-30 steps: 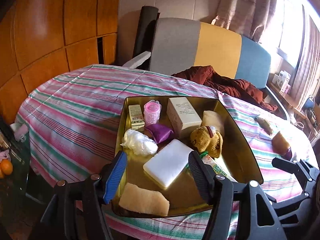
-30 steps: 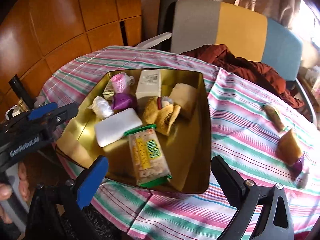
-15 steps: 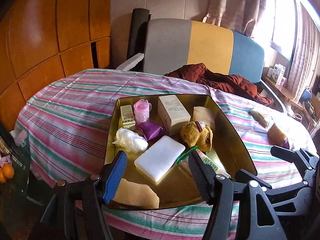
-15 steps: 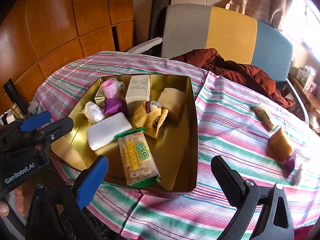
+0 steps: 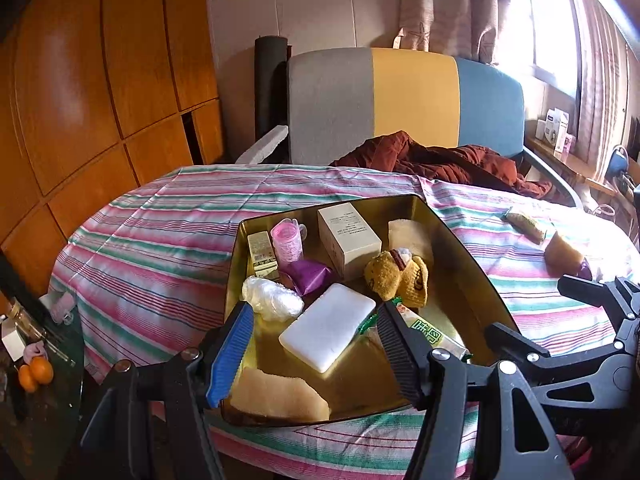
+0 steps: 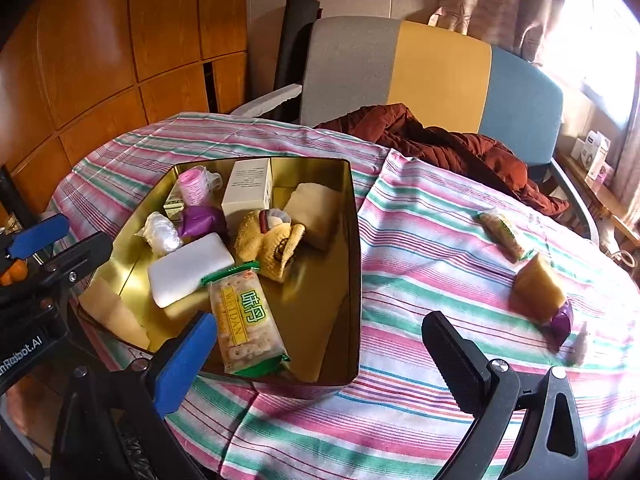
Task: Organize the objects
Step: 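Withdraw both open tools from the tray, then move both open tools to the remaining items on the sheet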
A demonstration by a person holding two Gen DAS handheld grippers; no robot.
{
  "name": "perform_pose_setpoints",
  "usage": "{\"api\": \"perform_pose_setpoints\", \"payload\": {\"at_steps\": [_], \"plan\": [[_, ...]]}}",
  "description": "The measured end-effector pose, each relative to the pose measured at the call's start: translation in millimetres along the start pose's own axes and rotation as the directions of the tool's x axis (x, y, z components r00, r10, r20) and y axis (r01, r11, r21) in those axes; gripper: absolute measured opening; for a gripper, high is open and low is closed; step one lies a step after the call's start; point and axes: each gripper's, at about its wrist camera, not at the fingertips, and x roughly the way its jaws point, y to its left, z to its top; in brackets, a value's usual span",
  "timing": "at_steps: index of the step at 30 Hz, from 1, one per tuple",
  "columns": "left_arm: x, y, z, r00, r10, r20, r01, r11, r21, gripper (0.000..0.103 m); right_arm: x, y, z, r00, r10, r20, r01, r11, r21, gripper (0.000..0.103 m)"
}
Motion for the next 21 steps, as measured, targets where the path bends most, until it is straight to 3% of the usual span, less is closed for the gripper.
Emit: {"api": "perform_pose_setpoints", "payload": {"at_steps": [21], "plan": [[-10,-35,-1,1.000,0.006,0.022,-0.009,0.991,0.132,0.065,-3,-33,-8,1.000,-0.018,0.014,0.017,0.997,0.076,0.103]]}}
